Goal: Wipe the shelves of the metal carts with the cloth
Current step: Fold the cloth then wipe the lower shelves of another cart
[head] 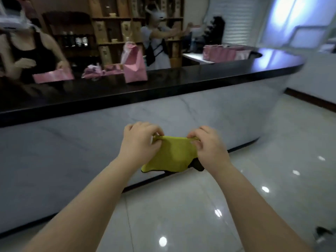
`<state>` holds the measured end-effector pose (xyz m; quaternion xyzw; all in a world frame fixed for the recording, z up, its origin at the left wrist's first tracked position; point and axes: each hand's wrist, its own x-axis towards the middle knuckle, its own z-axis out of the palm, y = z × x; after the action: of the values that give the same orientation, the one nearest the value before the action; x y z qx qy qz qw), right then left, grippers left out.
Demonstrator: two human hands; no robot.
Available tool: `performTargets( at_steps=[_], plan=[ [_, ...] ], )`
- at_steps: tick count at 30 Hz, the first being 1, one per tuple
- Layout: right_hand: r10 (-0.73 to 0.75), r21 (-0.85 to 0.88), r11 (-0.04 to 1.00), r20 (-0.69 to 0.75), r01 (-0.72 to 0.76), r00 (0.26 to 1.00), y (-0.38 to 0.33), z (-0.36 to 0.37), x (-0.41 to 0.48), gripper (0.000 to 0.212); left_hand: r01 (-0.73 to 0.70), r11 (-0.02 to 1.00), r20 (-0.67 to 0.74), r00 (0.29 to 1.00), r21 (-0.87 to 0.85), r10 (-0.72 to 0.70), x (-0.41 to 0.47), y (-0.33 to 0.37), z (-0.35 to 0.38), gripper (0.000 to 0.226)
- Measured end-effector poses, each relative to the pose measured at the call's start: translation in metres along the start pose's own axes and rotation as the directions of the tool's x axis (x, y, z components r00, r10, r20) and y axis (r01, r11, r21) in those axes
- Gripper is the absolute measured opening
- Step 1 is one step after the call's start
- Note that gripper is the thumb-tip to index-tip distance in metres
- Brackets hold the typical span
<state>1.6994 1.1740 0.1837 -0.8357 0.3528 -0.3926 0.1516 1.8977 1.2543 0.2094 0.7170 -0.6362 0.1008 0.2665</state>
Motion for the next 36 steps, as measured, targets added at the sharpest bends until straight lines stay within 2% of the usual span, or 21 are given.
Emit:
performTargets(
  at_steps=[9,14,17,22,26,31,33,36],
  plan=[
    [0.113,-0.281,0.939,-0.299,-0.201,0.948,0.131,-0.099,0.118,0.021,-0.343,0.91,-0.109,0.939,-0.231,0.326,0.233,0.095,0.099,0.009],
    [0.215,-0.317,0.875,-0.419,-0.364,0.882,0.217,-0.16,0.129,0.019,-0.44,0.834,-0.071,0.894,-0.334,0.443,0.311,0.182,0.178,0.01],
    [0.301,-0.319,0.809,-0.497,-0.494,0.814,0.268,-0.193,0.12,0.02,-0.512,0.767,-0.041,0.841,-0.386,0.54,0.345,0.245,0.226,0.009],
    [0.406,-0.269,0.672,-0.645,-0.69,0.647,0.347,-0.244,0.095,0.021,-0.585,0.618,-0.037,0.741,-0.526,0.67,0.385,0.356,0.31,0.013],
    [0.442,-0.22,0.525,-0.755,-0.822,0.484,0.41,-0.276,0.074,0.02,-0.63,0.482,-0.02,0.619,-0.609,0.785,0.412,0.446,0.38,0.013],
    [0.418,-0.088,0.332,-0.879,-0.939,0.23,0.473,-0.298,0.044,0.021,-0.671,0.241,-0.037,0.371,-0.701,0.928,0.425,0.554,0.457,0.009],
    [0.42,-0.009,0.235,-0.901,-0.972,0.11,0.489,-0.301,0.029,0.022,-0.675,0.162,-0.036,0.27,-0.72,0.962,0.42,0.593,0.479,0.009],
    [0.374,0.112,0.151,-0.926,-0.982,-0.048,0.507,-0.305,0.005,0.022,-0.652,0.036,-0.059,0.123,-0.757,0.991,0.402,0.644,0.506,0.009]
  ],
)
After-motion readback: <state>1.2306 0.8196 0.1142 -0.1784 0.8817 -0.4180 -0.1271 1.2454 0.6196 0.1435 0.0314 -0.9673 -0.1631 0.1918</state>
